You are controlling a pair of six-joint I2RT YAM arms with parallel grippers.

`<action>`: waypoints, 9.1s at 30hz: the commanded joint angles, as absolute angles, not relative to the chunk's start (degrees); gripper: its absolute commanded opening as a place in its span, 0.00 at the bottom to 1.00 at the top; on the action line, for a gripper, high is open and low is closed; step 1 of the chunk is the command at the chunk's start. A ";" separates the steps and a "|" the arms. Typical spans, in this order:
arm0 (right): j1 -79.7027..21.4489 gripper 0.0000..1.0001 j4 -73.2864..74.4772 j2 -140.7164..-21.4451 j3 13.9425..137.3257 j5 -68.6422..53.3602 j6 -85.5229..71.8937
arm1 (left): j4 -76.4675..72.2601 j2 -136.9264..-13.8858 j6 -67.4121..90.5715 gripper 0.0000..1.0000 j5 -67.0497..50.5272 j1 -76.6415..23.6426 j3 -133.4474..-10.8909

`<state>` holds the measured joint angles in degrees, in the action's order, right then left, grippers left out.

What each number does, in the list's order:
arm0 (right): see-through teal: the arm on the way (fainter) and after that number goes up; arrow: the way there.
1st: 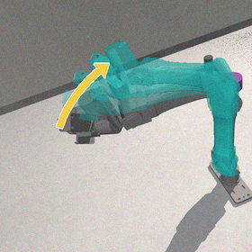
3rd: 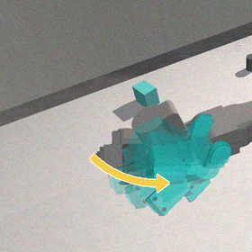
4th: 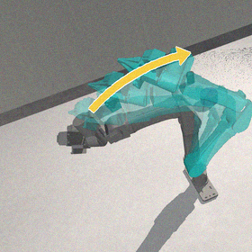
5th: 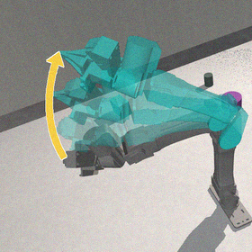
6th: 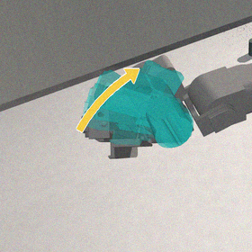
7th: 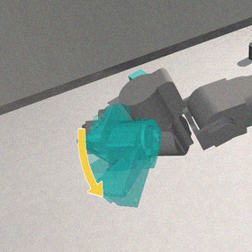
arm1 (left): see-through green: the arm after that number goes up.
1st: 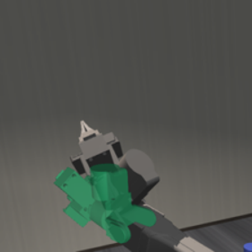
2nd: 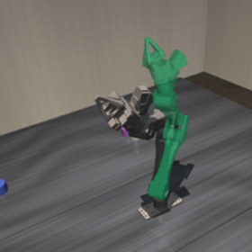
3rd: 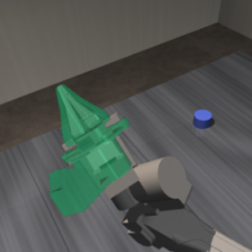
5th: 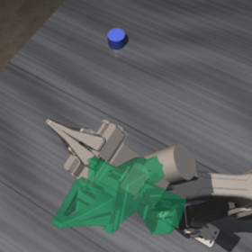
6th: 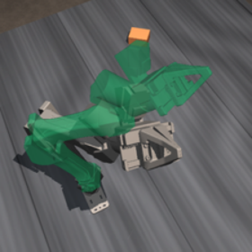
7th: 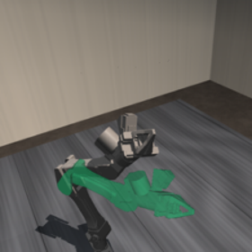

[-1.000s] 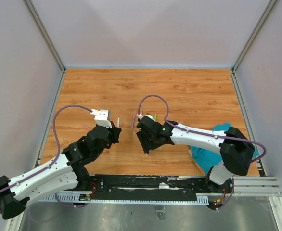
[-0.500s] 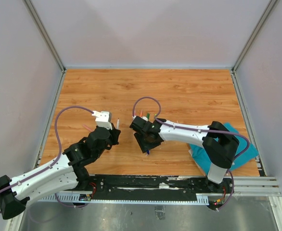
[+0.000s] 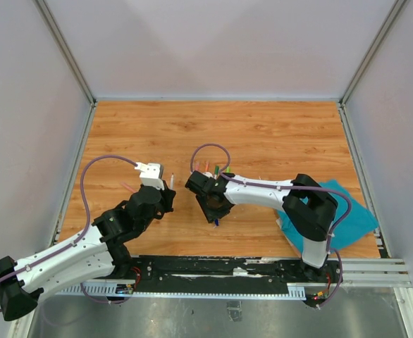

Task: Insert the pens into the pen caps
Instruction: Pick up the pen cap from the center of the board, then insert the pen cap onto the pen, then press the pen cap onto the pen.

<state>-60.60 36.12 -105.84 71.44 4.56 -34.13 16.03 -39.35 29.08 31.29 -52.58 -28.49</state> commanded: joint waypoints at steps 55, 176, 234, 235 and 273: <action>-47.77 0.01 12.53 -69.29 46.82 -9.21 -30.10 | 16.52 -34.19 30.78 0.01 36.11 -52.28 -29.43; -42.34 0.01 -39.76 -42.10 25.49 -13.82 -53.74 | -26.98 -50.98 25.49 0.00 12.30 -69.52 -28.48; -46.60 0.01 -34.42 -42.32 22.18 -19.48 -48.80 | -26.45 -51.33 25.67 0.00 14.82 -69.53 -29.09; -47.10 0.01 -33.86 -42.22 21.94 -19.26 -48.05 | -26.53 -51.33 25.68 0.00 14.92 -69.54 -29.09; -49.79 0.62 -10.10 -32.27 30.39 0.63 -38.81 | -24.37 -51.03 25.07 0.00 17.52 -69.54 -29.11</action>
